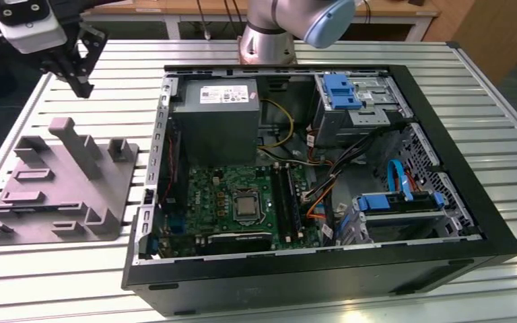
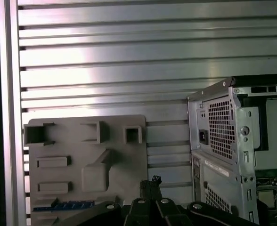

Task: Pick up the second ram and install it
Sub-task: 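Reach for the second ram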

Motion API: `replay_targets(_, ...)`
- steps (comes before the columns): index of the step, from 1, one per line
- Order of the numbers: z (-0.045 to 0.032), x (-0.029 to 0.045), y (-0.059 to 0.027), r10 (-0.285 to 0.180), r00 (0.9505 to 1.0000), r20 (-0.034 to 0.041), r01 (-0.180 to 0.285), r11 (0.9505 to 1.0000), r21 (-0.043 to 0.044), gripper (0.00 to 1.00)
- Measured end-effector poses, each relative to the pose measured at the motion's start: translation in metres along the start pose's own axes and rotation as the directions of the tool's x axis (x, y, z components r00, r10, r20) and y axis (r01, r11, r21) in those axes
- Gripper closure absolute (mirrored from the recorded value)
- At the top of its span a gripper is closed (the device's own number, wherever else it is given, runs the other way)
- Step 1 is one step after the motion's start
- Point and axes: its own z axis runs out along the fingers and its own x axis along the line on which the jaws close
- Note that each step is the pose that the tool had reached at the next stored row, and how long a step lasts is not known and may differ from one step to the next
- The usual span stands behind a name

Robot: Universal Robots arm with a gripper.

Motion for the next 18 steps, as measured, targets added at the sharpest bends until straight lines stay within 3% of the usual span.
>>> replay_targets(11,0.0070,0.0177,-0.0067,0.000,1.0000,0.0002,0.000,1.0000,0.0017,0.89)
replay_targets(18,0.0093,0.0278,-0.0161,0.000,1.0000,0.0003,0.000,1.0000,0.0035,0.89)
